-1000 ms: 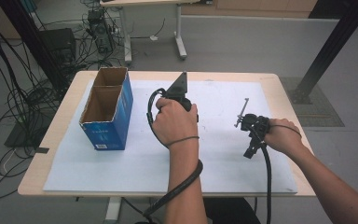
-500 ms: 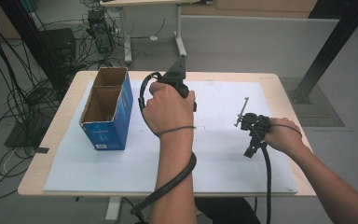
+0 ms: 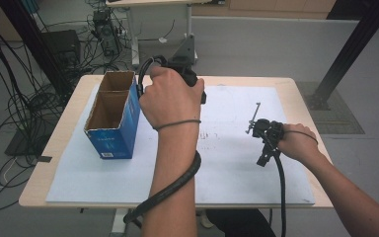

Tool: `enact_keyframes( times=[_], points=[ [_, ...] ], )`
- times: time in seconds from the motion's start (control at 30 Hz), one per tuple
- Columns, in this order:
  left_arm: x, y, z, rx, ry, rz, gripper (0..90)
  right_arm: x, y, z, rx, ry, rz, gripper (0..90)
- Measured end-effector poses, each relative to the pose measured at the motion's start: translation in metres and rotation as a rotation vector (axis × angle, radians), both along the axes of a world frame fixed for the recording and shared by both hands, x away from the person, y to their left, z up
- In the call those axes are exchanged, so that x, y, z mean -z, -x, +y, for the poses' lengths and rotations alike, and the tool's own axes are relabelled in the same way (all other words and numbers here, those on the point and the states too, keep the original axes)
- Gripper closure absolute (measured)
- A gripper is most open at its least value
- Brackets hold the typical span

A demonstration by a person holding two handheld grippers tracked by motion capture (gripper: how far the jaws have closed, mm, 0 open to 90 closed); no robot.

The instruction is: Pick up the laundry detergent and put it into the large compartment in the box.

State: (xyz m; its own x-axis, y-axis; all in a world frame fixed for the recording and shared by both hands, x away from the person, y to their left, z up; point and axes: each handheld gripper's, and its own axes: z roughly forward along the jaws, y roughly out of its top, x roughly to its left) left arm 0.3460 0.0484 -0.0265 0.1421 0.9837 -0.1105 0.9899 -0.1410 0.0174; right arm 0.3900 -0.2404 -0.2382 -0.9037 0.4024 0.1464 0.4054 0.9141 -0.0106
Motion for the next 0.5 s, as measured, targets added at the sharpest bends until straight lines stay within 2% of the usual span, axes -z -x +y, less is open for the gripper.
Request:
enact_keyframes(
  times=[0.1,0.2,0.23,0.3,0.33,0.37,0.4,0.5],
  points=[
    [-0.007,0.001,0.0,0.004,0.002,-0.006,36.8,-0.002,0.0,0.003,-0.002,0.004,-0.005,4.1],
    [-0.025,0.001,-0.001,0.016,-0.005,-0.018,36.8,-0.004,0.001,0.005,0.003,0.006,-0.006,4.1],
    [-0.025,0.001,-0.001,0.016,-0.005,-0.018,36.8,-0.004,0.001,0.005,0.003,0.006,-0.006,4.1],
    [-0.038,0.0,-0.002,0.03,-0.012,-0.024,36.8,-0.005,0.0,0.008,-0.003,0.011,-0.008,4.1],
    [-0.038,0.0,-0.002,0.03,-0.012,-0.024,36.8,-0.005,0.0,0.008,-0.003,0.011,-0.008,4.1],
    [-0.046,-0.002,-0.002,0.04,-0.019,-0.022,36.8,-0.005,0.0,0.01,-0.001,0.014,-0.009,4.1],
    [-0.046,-0.002,-0.002,0.04,-0.019,-0.022,36.9,-0.005,0.0,0.01,-0.001,0.014,-0.009,4.1],
    [-0.061,-0.005,-0.004,0.046,-0.036,-0.03,36.9,-0.006,-0.001,0.011,0.002,0.014,-0.008,4.1]
  ],
)
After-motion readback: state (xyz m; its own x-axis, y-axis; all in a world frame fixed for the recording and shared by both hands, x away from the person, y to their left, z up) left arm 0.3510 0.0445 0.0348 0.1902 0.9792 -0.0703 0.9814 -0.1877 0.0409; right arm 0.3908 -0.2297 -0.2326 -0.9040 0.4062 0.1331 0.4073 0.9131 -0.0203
